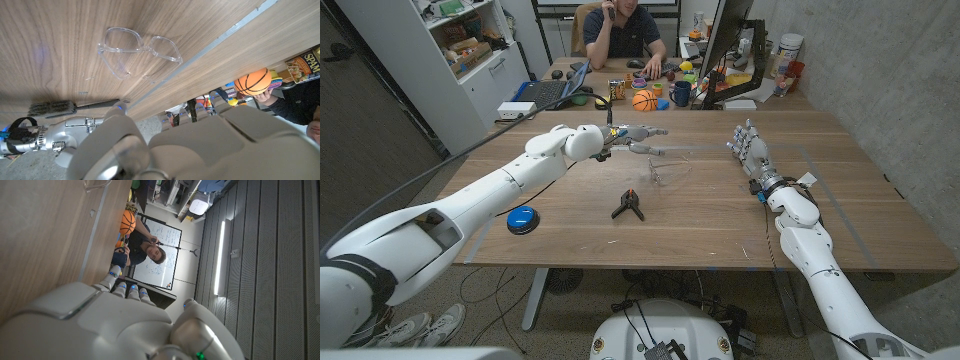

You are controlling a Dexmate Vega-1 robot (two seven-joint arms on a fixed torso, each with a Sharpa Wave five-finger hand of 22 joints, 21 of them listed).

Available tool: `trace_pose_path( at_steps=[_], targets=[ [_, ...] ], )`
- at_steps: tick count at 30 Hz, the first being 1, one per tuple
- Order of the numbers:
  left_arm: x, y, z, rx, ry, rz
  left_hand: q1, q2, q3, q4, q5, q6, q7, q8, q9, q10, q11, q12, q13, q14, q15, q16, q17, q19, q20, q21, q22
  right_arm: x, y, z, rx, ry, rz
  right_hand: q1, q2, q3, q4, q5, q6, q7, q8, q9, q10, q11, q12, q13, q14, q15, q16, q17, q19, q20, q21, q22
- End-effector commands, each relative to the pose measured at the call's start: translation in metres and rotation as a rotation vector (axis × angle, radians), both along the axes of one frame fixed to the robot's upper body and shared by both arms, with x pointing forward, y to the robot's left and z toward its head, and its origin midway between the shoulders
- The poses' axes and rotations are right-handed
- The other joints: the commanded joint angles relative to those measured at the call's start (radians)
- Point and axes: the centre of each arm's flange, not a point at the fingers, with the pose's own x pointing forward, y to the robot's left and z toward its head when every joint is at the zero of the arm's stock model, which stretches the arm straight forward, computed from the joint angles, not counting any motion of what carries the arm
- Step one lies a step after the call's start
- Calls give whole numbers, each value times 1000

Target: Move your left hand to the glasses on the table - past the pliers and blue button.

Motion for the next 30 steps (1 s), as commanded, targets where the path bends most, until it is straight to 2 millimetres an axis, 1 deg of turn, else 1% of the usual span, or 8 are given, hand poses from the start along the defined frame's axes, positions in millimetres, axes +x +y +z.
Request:
trace_pose_path(
  at_steps=[1, 3, 6, 14, 24, 30],
  targets=[
    [5, -2, -6, 33, 11, 11, 24, 2, 3, -12, 8, -305, -4, 6, 5, -303, -11, 7, 5, -213, -7, 6, 1, 12, 0, 10, -2, 1, 1, 0, 2, 1, 0, -5, 82, -6, 5, 8, -6, 2, 4, 3, 2, -2, 6, 3, -48, 5, -1, 4, -57, 4, -3, 5],
    [6, -2, -7, 41, 8, 16, 38, 8, 5, -18, 10, -300, -4, 6, 5, -296, -19, 7, 5, -206, -13, 8, 1, 17, -7, 9, -2, 1, 1, 0, 7, 2, 1, -5, 82, -6, 5, 8, -7, 1, 4, 3, 1, -1, 6, 3, -48, 7, -1, 4, -57, 4, -4, 5],
    [7, -2, -8, 55, 7, 23, 60, 20, 10, -27, 12, -294, -4, 7, 5, -284, -23, 8, 5, -189, -23, 12, 1, 27, -13, 10, -2, 2, 1, 0, 2, 1, 1, -6, 81, -7, 5, 8, -7, 2, 4, 3, 1, -1, 5, 3, -48, 8, -1, 4, -57, 4, -5, 5],
    [9, -2, -9, 59, 3, 24, 90, 38, 17, -38, 11, -286, -5, 9, 6, -267, -34, 8, 6, -174, -34, 14, 1, 43, -24, 11, -2, 4, 2, 1, -4, 1, 2, -6, 79, -10, 5, 8, -7, 2, 4, 3, 1, -2, 5, 3, -48, 8, -1, 4, -56, 4, -8, 5],
    [10, 0, -8, 60, 3, 21, 115, 60, 25, -46, 6, -277, -5, 11, 7, -267, -37, 3, 7, -174, -43, 10, 1, 44, -28, 8, -2, 7, 3, 2, -2, 10, 4, -7, 78, -13, 5, 8, -7, 2, 4, 3, 1, -1, 5, 3, -47, 8, -2, 4, -55, 5, -10, 5],
    [12, -1, -7, 61, 1, 22, 124, 65, 27, -49, 3, -273, -5, 12, 7, -267, -36, 1, 7, -175, -44, 9, 1, 44, -31, 6, -1, 9, 3, 2, 0, 12, 6, -7, 78, -14, 5, 8, -7, 2, 4, 3, 3, -2, 6, 3, -47, 8, -2, 4, -55, 5, -12, 5]
  ],
)
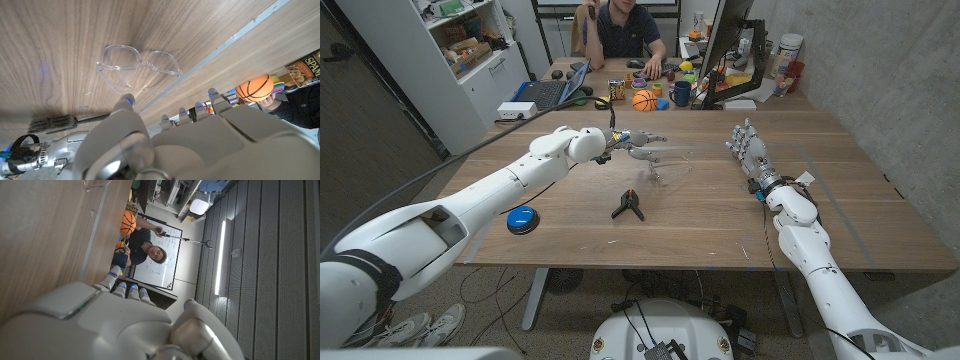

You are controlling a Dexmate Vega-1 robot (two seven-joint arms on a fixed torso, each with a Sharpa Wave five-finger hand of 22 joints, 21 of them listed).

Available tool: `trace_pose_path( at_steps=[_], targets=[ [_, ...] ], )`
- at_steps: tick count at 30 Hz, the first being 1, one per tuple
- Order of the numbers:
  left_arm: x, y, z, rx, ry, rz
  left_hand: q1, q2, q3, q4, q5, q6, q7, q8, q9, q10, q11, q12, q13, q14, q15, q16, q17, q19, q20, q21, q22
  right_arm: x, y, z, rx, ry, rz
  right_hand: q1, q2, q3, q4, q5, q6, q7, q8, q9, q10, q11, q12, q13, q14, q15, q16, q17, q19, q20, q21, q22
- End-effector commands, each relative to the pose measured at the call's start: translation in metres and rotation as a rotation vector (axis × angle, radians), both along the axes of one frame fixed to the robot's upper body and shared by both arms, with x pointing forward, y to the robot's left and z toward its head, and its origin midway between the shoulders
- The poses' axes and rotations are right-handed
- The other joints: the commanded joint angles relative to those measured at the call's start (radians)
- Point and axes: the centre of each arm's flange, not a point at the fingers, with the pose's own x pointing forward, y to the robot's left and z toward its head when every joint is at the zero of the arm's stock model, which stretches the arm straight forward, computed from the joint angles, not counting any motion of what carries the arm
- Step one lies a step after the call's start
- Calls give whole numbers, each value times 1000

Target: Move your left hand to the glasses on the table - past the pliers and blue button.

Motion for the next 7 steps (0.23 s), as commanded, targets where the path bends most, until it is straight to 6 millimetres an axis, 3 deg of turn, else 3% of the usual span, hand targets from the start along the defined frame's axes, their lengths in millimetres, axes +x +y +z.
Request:
trace_pose_path(
  at_steps=[1, 7],
  targets=[
    [4, 0, 1, 2, -2, 2, 18, 1, 2, -5, -5, -272, -5, 4, 3, -271, -3, -3, 2, -173, -2, 1, 3, 3, 0, -2, 3, 5, 1, 0, -1, 9, 4, -7, 78, -6, 3, 8, -6, 2, 4, 3, 3, -2, 6, 3, -46, 8, -2, 4, -54, 4, -5, 5],
    [5, 0, 2, 2, 0, 2, 26, 5, 2, -8, -9, -267, -5, 5, 3, -272, -5, -5, 2, -176, -7, -2, 3, 2, -3, -4, 4, 7, 1, 1, -5, 8, 6, -7, 78, -7, 3, 8, -8, 3, 4, 3, 2, -2, 5, 3, -47, 8, -3, 4, -55, 5, -7, 5]
  ],
)
